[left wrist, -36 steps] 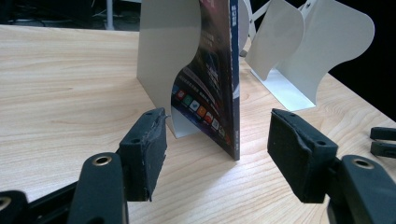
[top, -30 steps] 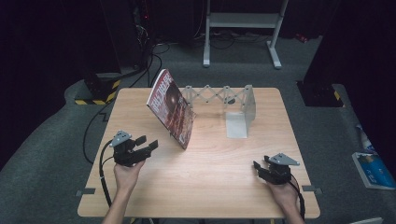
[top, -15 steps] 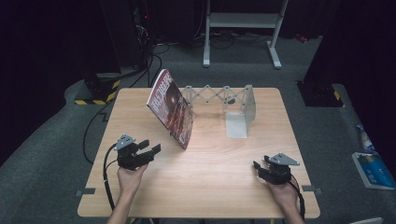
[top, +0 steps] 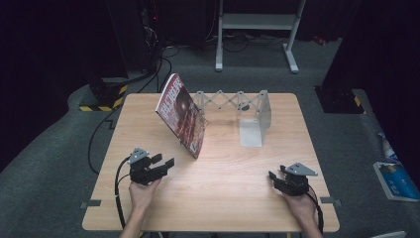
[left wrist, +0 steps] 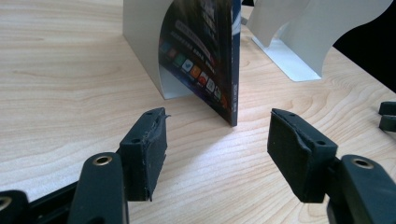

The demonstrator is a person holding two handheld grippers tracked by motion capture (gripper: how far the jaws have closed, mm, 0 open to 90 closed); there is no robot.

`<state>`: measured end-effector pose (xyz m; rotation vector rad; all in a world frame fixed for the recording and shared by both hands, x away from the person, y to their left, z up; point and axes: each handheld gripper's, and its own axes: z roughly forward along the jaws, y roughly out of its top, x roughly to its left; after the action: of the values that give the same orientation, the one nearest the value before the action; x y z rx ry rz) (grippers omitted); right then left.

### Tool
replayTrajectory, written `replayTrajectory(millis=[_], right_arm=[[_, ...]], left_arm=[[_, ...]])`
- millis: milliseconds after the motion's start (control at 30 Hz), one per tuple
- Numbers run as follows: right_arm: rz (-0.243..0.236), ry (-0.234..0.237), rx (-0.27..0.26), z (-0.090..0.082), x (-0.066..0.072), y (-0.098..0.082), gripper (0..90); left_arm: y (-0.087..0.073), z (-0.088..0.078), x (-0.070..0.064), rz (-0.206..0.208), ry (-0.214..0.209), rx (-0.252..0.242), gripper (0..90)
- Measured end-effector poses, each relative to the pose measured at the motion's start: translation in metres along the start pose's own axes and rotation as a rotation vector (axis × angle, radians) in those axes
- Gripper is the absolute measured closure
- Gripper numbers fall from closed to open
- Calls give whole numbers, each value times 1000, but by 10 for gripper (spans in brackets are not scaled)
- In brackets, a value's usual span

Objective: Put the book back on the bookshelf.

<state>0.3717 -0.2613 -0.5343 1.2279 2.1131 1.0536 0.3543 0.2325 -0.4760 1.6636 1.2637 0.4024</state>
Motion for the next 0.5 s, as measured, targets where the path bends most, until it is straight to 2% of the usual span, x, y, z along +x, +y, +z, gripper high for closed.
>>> replayTrajectory(millis=[500], right_arm=[[0, 0, 1, 0, 0, 0, 443]], left_arm=[[-12, 15, -3, 24, 38, 46, 381]])
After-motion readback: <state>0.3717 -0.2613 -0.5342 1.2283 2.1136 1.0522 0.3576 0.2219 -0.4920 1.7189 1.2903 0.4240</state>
